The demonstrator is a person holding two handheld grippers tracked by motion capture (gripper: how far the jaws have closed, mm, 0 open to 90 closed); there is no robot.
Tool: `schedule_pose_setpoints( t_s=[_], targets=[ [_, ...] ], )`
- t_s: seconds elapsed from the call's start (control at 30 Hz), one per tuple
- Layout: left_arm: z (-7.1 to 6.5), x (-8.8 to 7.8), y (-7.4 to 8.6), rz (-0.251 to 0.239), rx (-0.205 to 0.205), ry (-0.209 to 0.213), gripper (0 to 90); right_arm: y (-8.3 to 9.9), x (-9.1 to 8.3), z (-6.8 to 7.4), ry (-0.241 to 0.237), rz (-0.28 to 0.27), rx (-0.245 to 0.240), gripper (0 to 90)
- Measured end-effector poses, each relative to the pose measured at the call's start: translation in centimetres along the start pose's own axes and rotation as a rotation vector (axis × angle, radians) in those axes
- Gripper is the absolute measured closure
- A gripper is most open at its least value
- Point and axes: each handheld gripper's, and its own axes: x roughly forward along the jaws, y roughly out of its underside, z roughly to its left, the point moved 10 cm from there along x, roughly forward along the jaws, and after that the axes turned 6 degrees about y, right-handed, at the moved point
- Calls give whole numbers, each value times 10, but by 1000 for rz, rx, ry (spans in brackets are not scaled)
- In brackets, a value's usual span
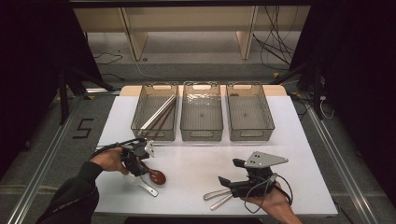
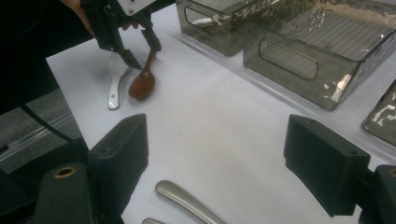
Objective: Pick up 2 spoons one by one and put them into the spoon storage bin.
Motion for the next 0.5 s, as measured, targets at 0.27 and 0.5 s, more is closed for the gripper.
schedule_pose_setpoints(
  t_s=[0.27, 0.5],
  targets=[
    [2, 6, -2, 7, 4, -4, 449, 1, 0, 0, -1, 4, -4, 230],
    [6, 6, -5, -16, 6, -30, 590, 1, 0, 0, -1, 3, -4, 231]
  ],
)
